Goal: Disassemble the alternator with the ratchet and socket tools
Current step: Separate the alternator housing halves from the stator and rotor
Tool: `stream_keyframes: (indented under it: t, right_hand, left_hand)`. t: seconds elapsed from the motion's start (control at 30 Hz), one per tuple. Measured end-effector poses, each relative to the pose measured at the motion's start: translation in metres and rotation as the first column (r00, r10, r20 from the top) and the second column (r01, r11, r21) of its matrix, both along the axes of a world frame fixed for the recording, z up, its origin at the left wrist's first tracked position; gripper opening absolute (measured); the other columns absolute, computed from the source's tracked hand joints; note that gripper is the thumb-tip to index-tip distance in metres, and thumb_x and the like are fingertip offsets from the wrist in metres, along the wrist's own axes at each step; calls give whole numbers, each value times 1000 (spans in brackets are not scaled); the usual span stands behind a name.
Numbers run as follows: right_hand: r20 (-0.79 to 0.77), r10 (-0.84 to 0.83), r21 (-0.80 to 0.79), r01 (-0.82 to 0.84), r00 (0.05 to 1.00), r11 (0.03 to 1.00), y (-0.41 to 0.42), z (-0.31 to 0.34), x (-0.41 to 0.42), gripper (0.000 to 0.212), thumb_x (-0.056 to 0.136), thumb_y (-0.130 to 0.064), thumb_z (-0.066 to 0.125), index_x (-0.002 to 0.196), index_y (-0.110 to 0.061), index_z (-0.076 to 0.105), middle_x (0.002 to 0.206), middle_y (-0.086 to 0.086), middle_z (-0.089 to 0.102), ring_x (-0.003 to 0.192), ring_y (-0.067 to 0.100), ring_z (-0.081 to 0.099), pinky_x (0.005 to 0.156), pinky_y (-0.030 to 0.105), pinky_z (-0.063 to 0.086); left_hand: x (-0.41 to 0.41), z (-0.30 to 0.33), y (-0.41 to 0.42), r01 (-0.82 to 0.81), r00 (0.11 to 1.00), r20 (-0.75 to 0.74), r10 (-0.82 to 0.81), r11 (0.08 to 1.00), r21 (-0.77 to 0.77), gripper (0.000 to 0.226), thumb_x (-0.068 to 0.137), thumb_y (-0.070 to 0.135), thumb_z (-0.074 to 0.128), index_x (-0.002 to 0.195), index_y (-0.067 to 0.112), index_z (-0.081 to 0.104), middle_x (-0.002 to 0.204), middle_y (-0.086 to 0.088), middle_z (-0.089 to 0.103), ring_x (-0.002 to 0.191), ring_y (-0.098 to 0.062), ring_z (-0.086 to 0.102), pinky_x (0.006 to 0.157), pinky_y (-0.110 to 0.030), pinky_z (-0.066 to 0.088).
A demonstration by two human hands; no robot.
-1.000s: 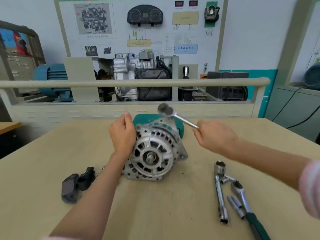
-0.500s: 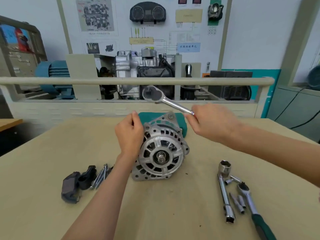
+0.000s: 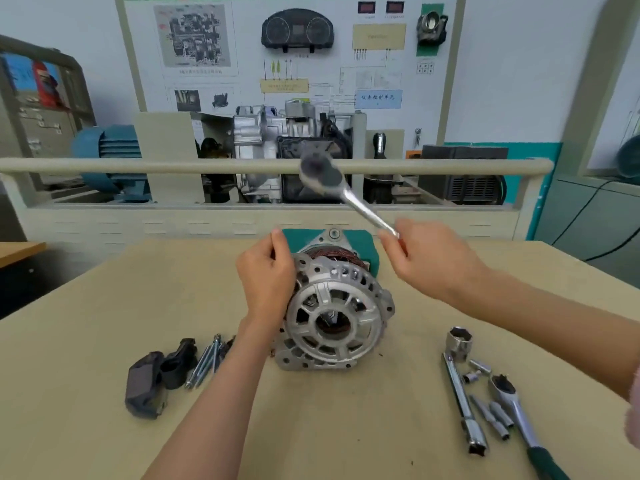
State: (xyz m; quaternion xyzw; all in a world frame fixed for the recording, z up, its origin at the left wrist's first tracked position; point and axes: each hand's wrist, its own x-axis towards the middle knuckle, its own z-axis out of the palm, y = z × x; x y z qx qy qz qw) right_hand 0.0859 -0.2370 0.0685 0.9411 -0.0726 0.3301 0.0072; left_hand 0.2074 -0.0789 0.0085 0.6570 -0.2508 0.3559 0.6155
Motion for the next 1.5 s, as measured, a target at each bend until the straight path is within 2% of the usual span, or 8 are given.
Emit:
stream_keyframes:
  t: [0.07, 0.2, 0.3, 0.53, 0.73, 0.97, 1.1, 1.5]
  right_hand:
    - [-257, -156, 82, 182, 954, 980, -17, -27, -8, 38, 100, -39, 31, 80, -12, 48, 65, 4, 49, 62, 23, 50, 51, 29, 34]
    - [5, -133, 475, 114, 991, 873, -39, -27, -28, 44, 99, -36, 33, 66, -9, 46, 58, 11, 54, 49, 28, 56, 45, 36, 47]
    - [46, -77, 633, 31, 996, 773, -44, -17, -42, 46, 98, -36, 39, 62, -8, 42, 49, 8, 48, 30, 15, 47, 31, 22, 37]
    - [-209, -55, 701, 189, 976, 687, -41, -43, -76, 43, 95, -37, 47, 71, -3, 49, 49, 9, 47, 32, 19, 43, 34, 22, 36]
    - [-218, -166, 737, 273, 962, 618, -52, -59, -112, 50, 95, -37, 48, 80, 10, 57, 44, 4, 51, 28, 15, 45, 32, 20, 36]
    - [-324, -177, 776, 368, 930, 512, -64, -66, -138, 30, 94, -22, 50, 77, 3, 53, 57, 12, 52, 32, 14, 44, 34, 19, 38]
    - [-422, -206, 730, 466, 883, 500, -69, -83, -142, 31, 95, -20, 47, 70, -2, 48, 55, 9, 52, 36, 15, 45, 38, 20, 37]
    - [-673, -410, 86, 616, 615, 783, -69, -103, -141, 36, 97, -39, 32, 66, -22, 35, 71, -8, 40, 72, 11, 49, 49, 19, 31]
  left_hand:
    - [2, -1, 12, -7, 1000, -7, 7, 999, -43, 49, 93, 19, 41, 47, 21, 24, 40, 9, 23, 38, -9, 28, 39, -17, 17]
    - [4, -1, 15, 9, 1000, 27, -9, 1000, -16, 50, 93, 22, 41, 46, 22, 27, 39, 8, 26, 38, -10, 29, 39, -16, 17]
    - [-1, -1, 15, 4, 1000, 18, -4, 1000, -27, 50, 95, 20, 41, 47, 23, 26, 40, 9, 25, 39, -9, 27, 40, -17, 16]
    - [-25, 3, 5, 31, 998, 56, -29, 998, -50, 47, 93, 21, 41, 48, 23, 28, 42, 10, 27, 40, -8, 28, 41, -22, 18]
    - [-30, 3, 3, 34, 997, 71, -30, 998, -44, 48, 93, 22, 41, 48, 5, 34, 41, -6, 32, 42, -11, 30, 41, -25, 19]
    - [-32, -1, 11, 13, 1000, -3, -13, 995, -98, 51, 94, 21, 40, 51, -6, 35, 45, -19, 35, 45, -13, 28, 45, -37, 21]
    - [-37, -1, 13, 0, 1000, -26, -3, 994, -110, 52, 95, 22, 39, 53, -9, 39, 47, -25, 40, 47, -22, 32, 47, -40, 23]
    - [-40, -1, 11, 71, 982, -144, -122, 946, -315, 45, 95, 13, 43, 51, 2, 39, 47, -5, 32, 42, -4, 28, 44, -19, 26]
